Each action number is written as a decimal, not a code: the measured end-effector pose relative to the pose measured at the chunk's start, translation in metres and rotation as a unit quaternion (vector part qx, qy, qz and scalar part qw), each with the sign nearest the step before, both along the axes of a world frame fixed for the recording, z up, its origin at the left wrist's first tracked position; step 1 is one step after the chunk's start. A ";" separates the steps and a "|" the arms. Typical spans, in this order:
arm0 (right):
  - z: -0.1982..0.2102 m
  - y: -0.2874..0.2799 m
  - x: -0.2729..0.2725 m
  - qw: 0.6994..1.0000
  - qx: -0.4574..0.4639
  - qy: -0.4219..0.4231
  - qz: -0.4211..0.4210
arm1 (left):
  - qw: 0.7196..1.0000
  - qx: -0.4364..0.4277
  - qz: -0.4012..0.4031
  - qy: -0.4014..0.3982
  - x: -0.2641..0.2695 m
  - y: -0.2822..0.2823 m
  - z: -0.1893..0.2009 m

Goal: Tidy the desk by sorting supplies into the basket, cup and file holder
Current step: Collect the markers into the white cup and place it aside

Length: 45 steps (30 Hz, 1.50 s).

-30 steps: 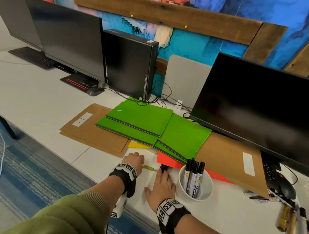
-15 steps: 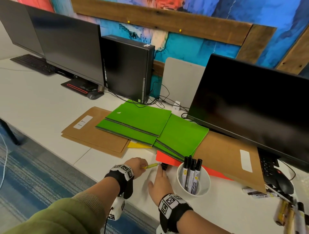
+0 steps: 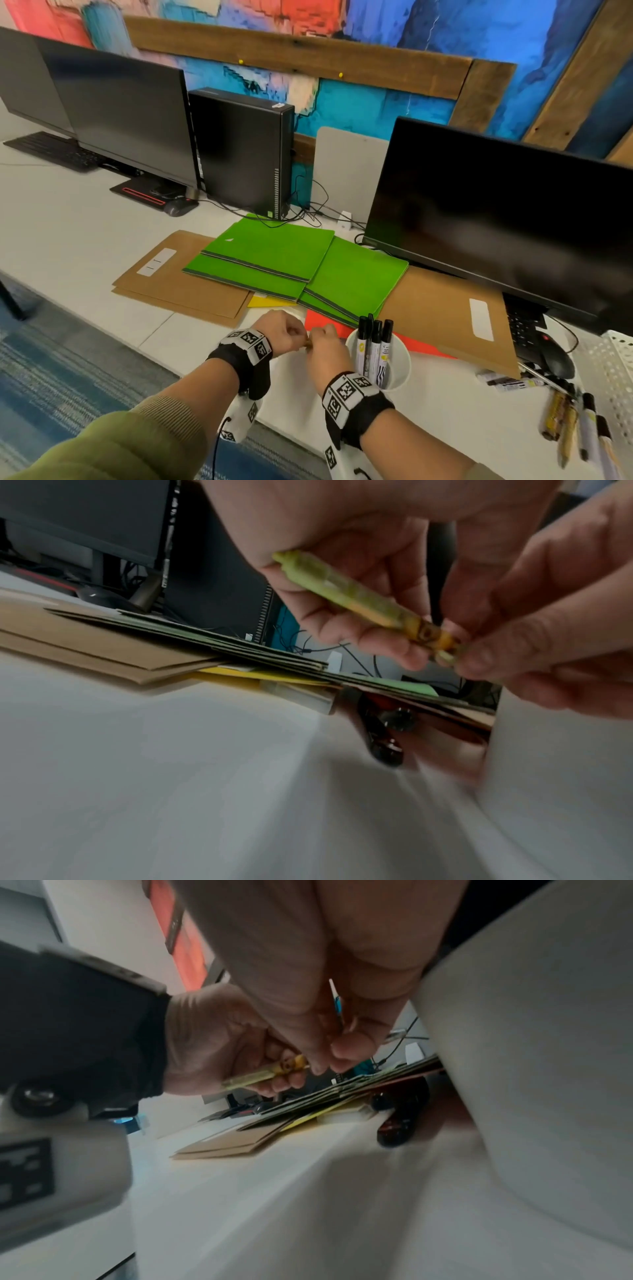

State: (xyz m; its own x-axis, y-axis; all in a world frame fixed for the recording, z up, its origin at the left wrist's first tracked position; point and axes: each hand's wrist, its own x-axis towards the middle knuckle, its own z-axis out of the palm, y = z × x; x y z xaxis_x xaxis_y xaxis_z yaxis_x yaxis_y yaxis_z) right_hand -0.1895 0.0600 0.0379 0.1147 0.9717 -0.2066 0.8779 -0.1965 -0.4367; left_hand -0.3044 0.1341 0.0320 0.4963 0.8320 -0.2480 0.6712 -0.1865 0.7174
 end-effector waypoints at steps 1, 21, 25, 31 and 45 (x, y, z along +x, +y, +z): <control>0.003 0.001 0.003 1.000 0.002 -0.001 -0.005 | 0.999 0.003 0.021 -0.031 0.001 0.002 0.001; 0.009 -0.034 0.081 0.942 0.188 0.166 -0.223 | 0.993 -0.011 0.078 -0.085 0.051 -0.015 -0.018; -0.003 -0.044 0.090 0.969 0.122 0.110 -0.182 | 0.993 -0.060 0.027 -0.097 0.068 -0.031 -0.021; -0.007 -0.047 0.089 0.990 0.044 0.004 -0.131 | 0.994 -0.055 -0.028 -0.089 0.083 -0.040 -0.008; -0.013 -0.056 0.113 0.949 0.167 0.045 -0.263 | 0.988 -0.118 -0.050 -0.081 0.082 -0.062 -0.018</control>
State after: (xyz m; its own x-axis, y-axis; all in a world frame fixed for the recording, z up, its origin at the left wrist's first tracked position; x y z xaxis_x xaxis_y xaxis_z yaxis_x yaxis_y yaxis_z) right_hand -0.0769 0.0042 0.0248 0.5979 0.7985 0.0702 0.6528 -0.4342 -0.6208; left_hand -0.2226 0.0724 0.0139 0.6228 0.7051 -0.3390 0.5299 -0.0614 0.8458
